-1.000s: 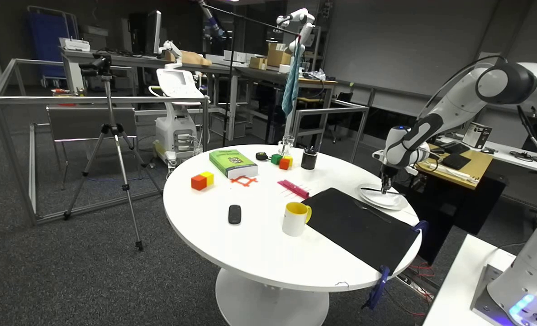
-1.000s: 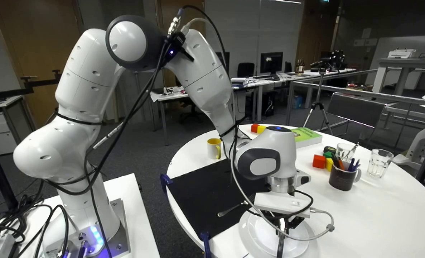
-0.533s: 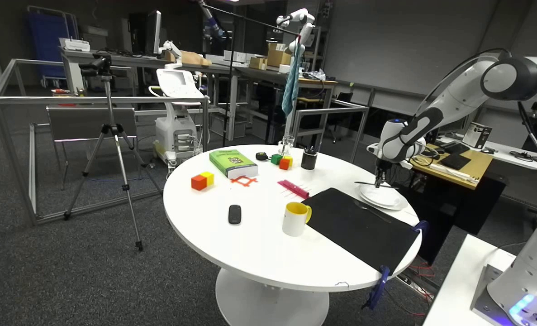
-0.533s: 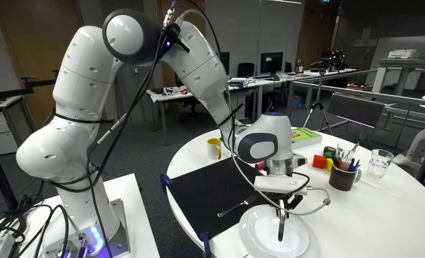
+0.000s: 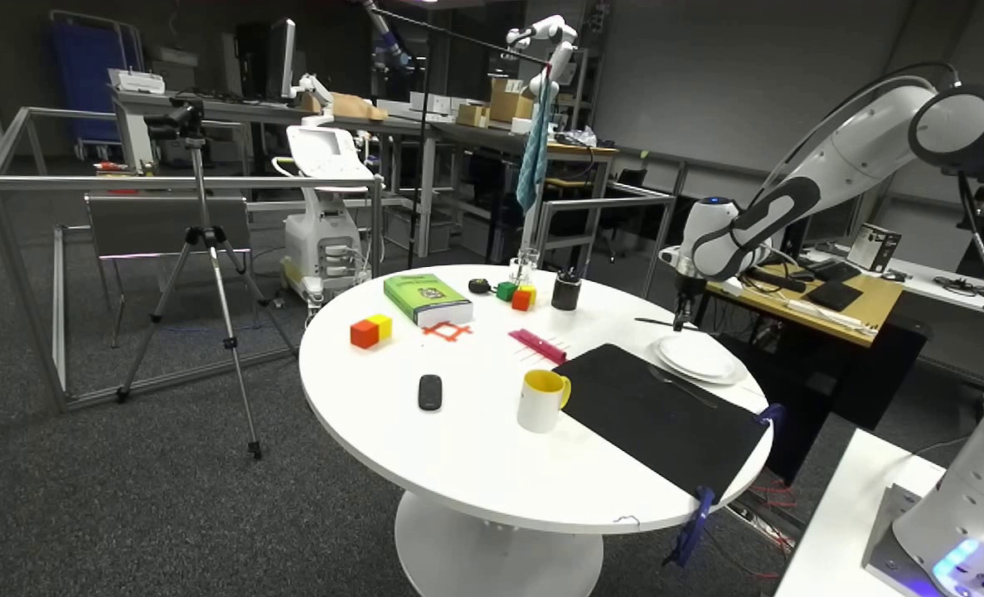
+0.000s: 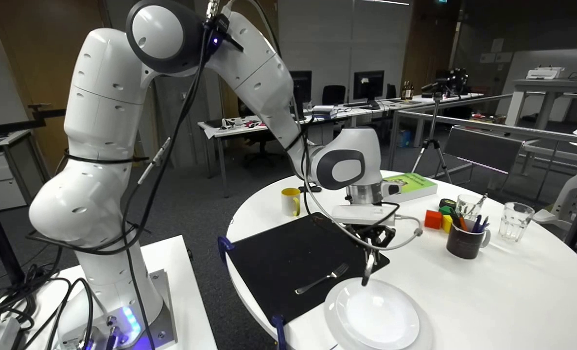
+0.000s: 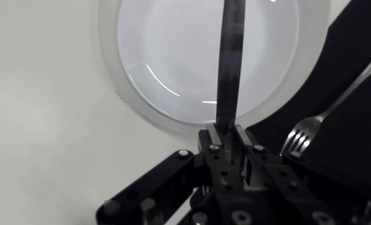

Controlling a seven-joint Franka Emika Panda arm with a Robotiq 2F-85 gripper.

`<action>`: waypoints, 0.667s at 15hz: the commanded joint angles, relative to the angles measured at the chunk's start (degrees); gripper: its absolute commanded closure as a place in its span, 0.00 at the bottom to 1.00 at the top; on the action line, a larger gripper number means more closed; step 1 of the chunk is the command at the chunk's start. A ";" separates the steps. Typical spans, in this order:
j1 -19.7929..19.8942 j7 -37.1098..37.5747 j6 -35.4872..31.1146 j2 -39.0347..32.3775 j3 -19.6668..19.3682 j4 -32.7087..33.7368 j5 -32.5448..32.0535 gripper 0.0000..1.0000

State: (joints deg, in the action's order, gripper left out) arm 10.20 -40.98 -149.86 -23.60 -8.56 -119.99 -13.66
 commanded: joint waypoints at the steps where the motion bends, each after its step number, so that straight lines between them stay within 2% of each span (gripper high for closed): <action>1: -3.09 7.86 2.70 5.86 0.22 -4.60 -3.24 0.96; 10: -11.03 29.52 7.75 12.70 2.36 -12.67 -10.33 0.96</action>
State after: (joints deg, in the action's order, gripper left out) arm 0.84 -17.57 -144.18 -15.81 -7.16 -128.24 -21.62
